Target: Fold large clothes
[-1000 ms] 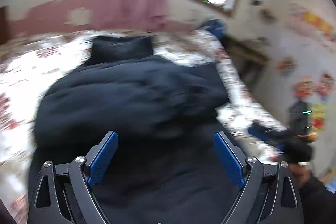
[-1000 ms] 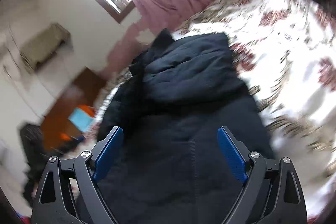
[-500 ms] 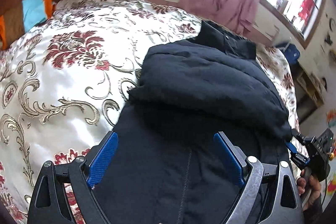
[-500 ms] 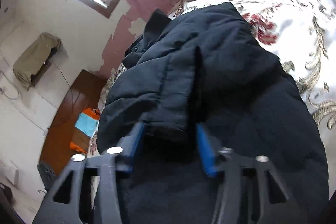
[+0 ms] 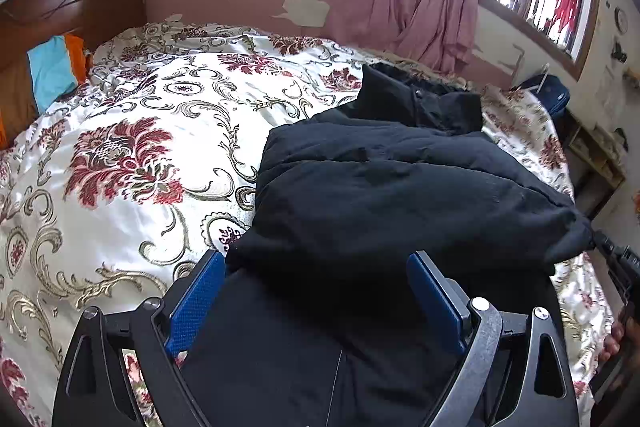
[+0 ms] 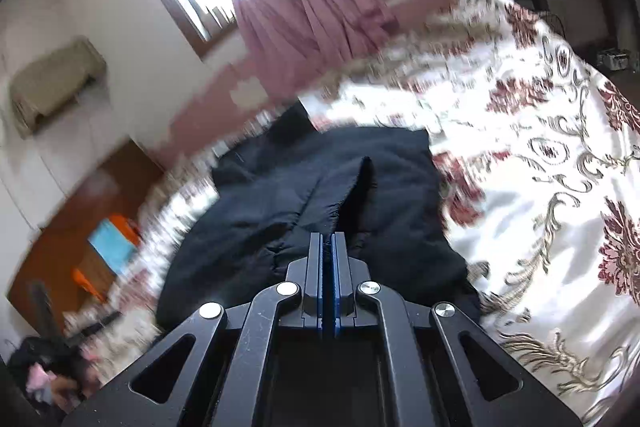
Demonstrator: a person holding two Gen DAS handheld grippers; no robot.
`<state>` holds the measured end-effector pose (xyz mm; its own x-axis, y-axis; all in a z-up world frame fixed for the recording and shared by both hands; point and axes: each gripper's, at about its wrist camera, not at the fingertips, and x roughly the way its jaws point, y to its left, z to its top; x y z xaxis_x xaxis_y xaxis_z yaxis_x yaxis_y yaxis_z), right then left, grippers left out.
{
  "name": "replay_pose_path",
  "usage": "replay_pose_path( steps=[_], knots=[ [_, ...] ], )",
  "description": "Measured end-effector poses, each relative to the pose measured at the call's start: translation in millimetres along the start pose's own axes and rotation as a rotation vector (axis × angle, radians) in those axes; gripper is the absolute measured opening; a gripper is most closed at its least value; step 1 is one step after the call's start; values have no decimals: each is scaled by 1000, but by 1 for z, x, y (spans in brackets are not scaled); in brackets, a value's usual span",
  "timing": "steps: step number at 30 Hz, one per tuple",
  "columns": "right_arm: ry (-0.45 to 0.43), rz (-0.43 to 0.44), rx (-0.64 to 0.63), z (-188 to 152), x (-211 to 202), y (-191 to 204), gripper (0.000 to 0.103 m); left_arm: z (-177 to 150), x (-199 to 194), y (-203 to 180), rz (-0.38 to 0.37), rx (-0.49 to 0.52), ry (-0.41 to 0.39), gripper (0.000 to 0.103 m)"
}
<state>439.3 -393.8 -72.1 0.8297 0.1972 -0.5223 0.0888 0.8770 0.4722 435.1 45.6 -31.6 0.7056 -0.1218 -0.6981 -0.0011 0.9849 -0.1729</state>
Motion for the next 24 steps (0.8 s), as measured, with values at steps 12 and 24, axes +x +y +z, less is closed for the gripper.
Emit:
replay_pose_path(
  steps=[12,24],
  knots=[
    [-9,-64,-399,25,-5,74,58,33,35,-44,-119,76,-6,92],
    [165,-32,-299,-16,79,37,58,9,104,-60,-150,124,87,103]
  ],
)
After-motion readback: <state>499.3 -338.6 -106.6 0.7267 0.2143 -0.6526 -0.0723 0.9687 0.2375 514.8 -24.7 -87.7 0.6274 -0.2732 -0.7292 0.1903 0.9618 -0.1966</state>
